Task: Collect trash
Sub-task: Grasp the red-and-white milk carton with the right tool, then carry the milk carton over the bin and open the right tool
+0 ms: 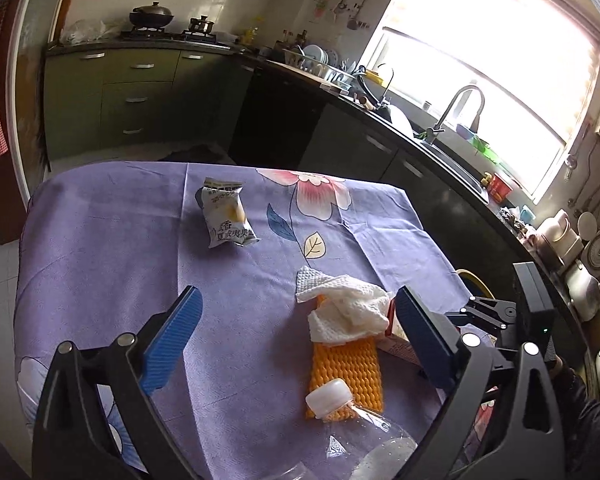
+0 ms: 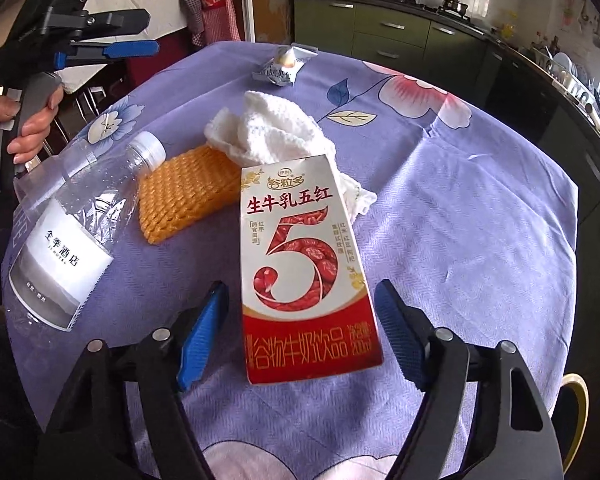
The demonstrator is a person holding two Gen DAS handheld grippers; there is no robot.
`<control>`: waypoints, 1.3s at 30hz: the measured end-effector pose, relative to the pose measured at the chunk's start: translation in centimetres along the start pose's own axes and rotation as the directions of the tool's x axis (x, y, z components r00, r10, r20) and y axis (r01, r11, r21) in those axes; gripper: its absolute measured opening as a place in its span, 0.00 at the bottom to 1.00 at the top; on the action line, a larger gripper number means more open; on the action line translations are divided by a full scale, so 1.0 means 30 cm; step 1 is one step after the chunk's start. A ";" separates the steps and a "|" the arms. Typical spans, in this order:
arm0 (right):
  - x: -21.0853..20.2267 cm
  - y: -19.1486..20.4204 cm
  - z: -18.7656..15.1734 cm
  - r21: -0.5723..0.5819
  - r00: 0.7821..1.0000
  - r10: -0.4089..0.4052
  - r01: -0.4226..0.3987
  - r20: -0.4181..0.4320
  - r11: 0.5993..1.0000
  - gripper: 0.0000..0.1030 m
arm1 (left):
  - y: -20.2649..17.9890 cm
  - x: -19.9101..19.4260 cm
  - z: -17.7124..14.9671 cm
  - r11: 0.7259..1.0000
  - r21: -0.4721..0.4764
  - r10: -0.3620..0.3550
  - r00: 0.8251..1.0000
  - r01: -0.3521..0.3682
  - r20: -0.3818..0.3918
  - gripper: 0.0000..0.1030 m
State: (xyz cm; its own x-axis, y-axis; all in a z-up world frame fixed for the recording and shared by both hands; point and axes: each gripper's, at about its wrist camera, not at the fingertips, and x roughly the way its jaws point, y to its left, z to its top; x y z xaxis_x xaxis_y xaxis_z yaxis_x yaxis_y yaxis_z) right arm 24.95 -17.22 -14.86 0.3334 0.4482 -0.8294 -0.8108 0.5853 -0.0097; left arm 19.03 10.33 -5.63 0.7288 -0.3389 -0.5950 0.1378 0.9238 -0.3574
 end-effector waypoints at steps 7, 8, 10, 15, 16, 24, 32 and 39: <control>0.020 -0.010 0.002 0.024 1.000 0.012 -0.011 -0.013 1.000 0.52 | -0.002 0.007 -0.009 1.000 0.008 -0.006 1.000 0.006 -0.013 0.90; 0.019 -0.008 0.002 0.021 1.000 0.008 -0.008 -0.015 1.000 0.52 | -0.002 0.008 -0.009 1.000 0.008 -0.006 1.000 0.007 -0.014 0.90; 0.005 -0.002 -0.002 0.025 1.000 0.018 -0.018 -0.002 1.000 0.51 | -0.003 0.008 -0.009 1.000 0.009 -0.008 1.000 0.008 -0.015 0.90; -0.070 -0.003 -0.029 0.069 0.999 0.030 -0.033 0.040 0.997 0.51 | -0.004 0.007 -0.007 1.000 0.007 -0.014 1.000 0.014 -0.017 0.90; -0.083 -0.001 -0.036 0.079 0.999 0.027 -0.031 0.046 0.996 0.51 | -0.004 0.008 -0.006 1.000 0.007 -0.015 1.000 0.015 -0.018 0.90; -0.323 -0.155 -0.166 0.297 0.980 -0.164 0.123 0.116 0.947 0.51 | -0.013 0.011 -0.010 1.000 0.012 -0.025 0.999 0.025 -0.022 0.90; -0.475 -0.557 -0.474 0.656 0.886 -0.446 0.415 -0.131 0.631 0.51 | -0.025 0.015 -0.011 0.999 0.019 -0.038 0.999 0.039 -0.028 0.90; -0.423 -0.708 -0.607 0.697 0.854 -0.450 0.490 -0.262 0.523 0.51 | -0.020 0.025 -0.013 0.999 0.017 -0.038 0.999 0.039 -0.039 0.90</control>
State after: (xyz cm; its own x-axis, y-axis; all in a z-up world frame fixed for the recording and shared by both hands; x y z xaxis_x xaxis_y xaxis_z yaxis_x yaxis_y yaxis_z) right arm 29.16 -47.64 -14.31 0.5230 -0.0578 -0.8504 0.0746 0.9970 -0.0219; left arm 19.23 9.45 -6.15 0.6962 -0.3806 -0.6087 0.1770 0.9127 -0.3683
